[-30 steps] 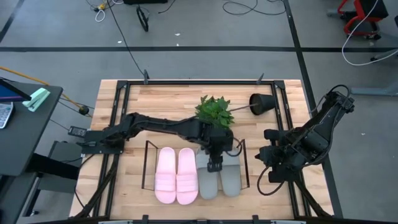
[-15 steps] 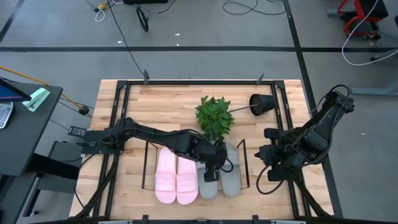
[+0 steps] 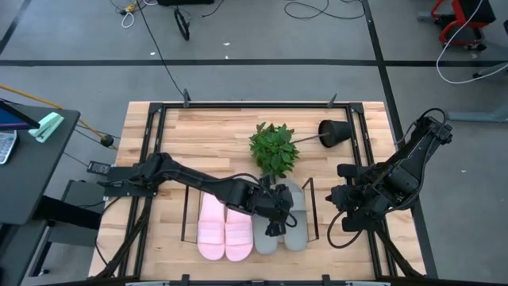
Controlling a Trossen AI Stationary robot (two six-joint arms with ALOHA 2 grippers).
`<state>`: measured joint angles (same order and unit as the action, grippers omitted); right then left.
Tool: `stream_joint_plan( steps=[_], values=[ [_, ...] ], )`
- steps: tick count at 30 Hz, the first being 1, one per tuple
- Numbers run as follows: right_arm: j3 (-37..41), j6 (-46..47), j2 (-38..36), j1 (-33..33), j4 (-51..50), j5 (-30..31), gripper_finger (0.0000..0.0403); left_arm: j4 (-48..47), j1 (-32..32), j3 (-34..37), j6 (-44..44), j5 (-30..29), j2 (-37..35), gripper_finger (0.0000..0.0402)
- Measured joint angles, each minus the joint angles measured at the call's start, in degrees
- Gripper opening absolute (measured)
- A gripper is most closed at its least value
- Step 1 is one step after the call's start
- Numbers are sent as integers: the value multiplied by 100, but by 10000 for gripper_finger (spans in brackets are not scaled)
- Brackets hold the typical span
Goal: Pick and place slides into the shelf
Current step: Return to Home Position
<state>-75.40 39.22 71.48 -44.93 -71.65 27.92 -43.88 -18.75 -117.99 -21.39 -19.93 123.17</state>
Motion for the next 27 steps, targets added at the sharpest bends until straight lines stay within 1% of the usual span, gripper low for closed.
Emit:
stream_joint_plan(
  steps=[4,10,12,15,18,21,23,27],
  values=[
    [0,4,-2,0,30,-4,0,885,19,399,97,-23,-40,54],
    [0,14,-2,0,54,-61,0,2078,20,731,186,-28,-92,10],
    [0,18,-2,0,56,-61,0,2454,26,872,208,-23,-107,5],
    [0,33,-4,0,56,-92,0,3032,43,1230,215,10,-272,12],
    [0,83,-4,1,54,-105,0,3572,88,1786,199,22,-532,15],
    [0,119,-4,1,56,-106,0,4372,174,2566,78,26,-919,6],
    [0,120,-4,3,69,-106,0,5086,255,3145,-41,72,-1248,5],
    [0,76,-4,56,153,-105,0,6319,433,4348,-48,422,-1875,13]
  ],
)
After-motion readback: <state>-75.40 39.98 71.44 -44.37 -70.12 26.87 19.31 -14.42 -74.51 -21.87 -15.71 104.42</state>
